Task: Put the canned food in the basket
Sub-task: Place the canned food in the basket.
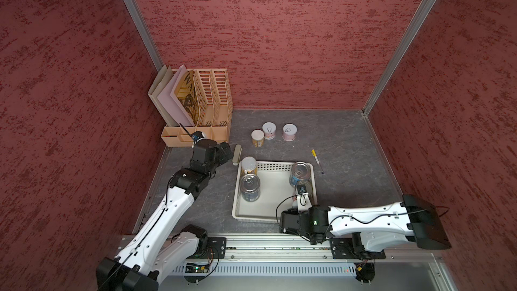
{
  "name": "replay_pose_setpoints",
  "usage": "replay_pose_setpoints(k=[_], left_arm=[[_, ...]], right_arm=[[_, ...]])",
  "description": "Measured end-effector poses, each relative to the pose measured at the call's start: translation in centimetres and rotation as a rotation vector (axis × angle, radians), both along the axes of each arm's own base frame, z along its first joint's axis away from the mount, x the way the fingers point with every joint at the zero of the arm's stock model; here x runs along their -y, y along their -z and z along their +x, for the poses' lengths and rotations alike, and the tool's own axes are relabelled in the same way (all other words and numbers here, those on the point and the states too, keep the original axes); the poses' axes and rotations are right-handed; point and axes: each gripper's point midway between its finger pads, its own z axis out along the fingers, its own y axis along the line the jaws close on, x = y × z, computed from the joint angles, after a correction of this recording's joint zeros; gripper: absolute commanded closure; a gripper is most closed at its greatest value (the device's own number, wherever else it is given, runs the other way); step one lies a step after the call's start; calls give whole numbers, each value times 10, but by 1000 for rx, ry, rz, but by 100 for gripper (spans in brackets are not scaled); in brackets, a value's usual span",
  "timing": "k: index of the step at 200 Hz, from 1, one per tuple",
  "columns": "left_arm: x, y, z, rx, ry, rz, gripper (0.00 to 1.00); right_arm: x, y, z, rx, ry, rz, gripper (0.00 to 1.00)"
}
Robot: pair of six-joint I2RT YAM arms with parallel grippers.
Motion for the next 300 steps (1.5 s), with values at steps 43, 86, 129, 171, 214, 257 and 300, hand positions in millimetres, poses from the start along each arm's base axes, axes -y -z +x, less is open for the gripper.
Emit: replay_pose_setpoints(k=[43,86,129,171,214,257,300], left_arm=[[0,0,0,0,-1,0,0],[0,0,0,0,-1,0,0],[0,0,0,0,-1,0,0],[0,0,0,0,-1,0,0],[0,-1,-1,3,-1,-1,0],[0,-1,-1,3,-1,-2,0],[-1,0,-1,-1,-1,0,0]], right_arm=[[5,1,0,1,20,15,50],[4,4,1,-8,33,30,39],[-2,14,5,-63,52,81,40],[-8,20,8,-113,51,99,40],[-8,21,8,-127,54,73,28],[-6,20,8,-134,58,40,15],[0,11,14,-113,41,-27,8]])
